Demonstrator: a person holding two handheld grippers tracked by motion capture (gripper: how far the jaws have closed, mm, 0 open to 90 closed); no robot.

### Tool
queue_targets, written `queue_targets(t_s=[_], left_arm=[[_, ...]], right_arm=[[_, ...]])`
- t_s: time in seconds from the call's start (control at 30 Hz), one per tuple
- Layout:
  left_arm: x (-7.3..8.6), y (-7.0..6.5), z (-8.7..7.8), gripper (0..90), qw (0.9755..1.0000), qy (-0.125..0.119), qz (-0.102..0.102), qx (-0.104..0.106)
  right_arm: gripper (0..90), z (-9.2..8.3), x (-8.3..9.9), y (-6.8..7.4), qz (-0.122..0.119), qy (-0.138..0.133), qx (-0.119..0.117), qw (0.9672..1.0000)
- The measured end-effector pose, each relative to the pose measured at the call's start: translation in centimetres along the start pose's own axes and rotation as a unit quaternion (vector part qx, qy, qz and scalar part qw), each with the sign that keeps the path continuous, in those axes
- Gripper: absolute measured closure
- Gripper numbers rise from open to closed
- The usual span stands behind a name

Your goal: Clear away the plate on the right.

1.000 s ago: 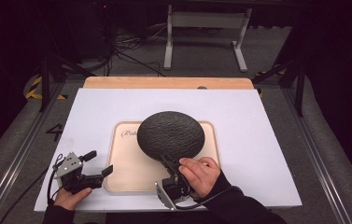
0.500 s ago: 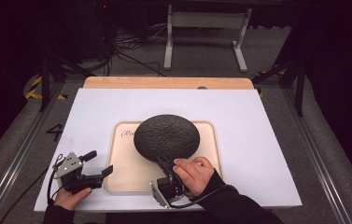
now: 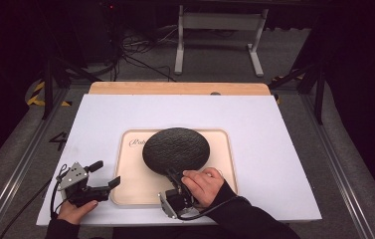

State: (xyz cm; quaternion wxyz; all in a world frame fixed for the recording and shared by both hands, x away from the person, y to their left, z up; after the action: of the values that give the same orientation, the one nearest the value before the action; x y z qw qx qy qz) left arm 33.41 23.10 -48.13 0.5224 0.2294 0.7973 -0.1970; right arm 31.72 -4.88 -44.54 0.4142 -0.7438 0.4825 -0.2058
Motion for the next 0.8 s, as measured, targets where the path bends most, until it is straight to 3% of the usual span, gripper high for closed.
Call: queue_targets(t_s=[0.8], left_arm=[[0.01,-0.02,-0.01,11.8,1.0,0.001,0.001,0.001]], right_arm=[[83.5,0.64,0.0,0.63,0.016,0.003,-0.017,0.9997]])
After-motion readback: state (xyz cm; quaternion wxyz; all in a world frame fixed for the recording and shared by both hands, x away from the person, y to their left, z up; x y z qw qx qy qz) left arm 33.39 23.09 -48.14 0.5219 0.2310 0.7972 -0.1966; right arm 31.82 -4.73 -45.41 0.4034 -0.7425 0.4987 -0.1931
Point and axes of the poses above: each handheld gripper's, and its own axes: z roughly forward along the jaws, x roughly out of its underside, y roughly to its left, the point moved 3 cm from there along z, roughly forward along the jaws, and after that the axes turned 7 degrees about -x, right-handed, at the moved point
